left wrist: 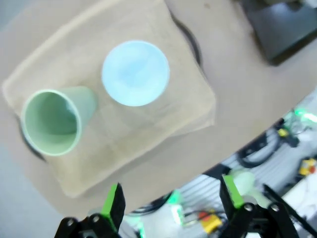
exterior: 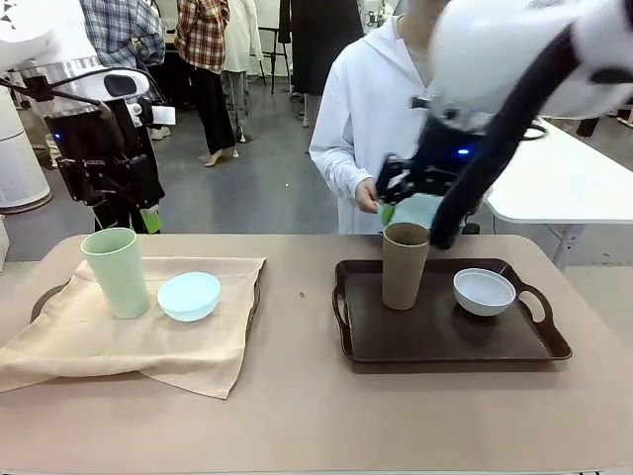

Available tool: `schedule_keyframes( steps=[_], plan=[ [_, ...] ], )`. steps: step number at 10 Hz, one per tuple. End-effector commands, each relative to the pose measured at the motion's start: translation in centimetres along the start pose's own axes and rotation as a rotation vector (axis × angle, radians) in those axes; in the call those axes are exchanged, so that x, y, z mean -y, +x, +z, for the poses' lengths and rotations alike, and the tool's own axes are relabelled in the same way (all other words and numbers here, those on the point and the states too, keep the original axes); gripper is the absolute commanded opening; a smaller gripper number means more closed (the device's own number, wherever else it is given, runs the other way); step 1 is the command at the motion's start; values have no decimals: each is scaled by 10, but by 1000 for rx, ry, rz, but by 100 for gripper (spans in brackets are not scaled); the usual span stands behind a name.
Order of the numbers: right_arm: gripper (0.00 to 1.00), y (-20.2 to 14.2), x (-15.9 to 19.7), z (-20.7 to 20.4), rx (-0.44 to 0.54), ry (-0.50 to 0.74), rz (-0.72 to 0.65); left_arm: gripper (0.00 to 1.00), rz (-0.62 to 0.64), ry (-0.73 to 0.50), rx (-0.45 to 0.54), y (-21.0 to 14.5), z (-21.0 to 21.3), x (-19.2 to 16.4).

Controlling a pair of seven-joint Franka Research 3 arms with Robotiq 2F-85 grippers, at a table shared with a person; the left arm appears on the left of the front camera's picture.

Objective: Set up a tray with a mat and arrange the tableware.
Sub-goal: Pick up the Picnic Bowl and Reusable plastic cup from the Handle tray in front of the human's position and hold them in the air.

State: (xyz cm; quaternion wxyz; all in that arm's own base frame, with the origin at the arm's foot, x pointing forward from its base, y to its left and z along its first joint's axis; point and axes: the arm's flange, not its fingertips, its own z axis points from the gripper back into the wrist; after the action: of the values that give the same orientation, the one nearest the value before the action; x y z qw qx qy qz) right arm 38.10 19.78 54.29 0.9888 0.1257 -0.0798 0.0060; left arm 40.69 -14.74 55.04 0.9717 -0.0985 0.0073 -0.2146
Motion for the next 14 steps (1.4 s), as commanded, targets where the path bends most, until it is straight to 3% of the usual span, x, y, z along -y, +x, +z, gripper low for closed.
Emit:
schedule_keyframes(
  steps=[1, 5, 7, 8, 9, 12, 14],
  plan=[
    [87, -32, 57, 14, 14, 152, -38, 100, 65, -149, 46, -6, 16, -13],
    [87, -76, 144, 37, 122, 398, -112, 100, 138, -435, 157, -32, 27, -83],
    [87, -99, 183, 39, 193, 465, -188, 100, 163, -523, 138, -44, 15, -113],
    [87, -94, 178, 35, 153, 281, -328, 100, 94, -444, 117, -46, 12, -111],
    [87, -79, 169, 55, 162, 418, -177, 100, 172, -474, 150, -42, 24, -111],
    [87, -79, 180, 59, 178, 385, -228, 100, 156, -478, 137, -46, 17, -116],
    [87, -64, 225, 71, 143, 566, -251, 100, 244, -704, 260, -58, 31, -123]
  ],
)
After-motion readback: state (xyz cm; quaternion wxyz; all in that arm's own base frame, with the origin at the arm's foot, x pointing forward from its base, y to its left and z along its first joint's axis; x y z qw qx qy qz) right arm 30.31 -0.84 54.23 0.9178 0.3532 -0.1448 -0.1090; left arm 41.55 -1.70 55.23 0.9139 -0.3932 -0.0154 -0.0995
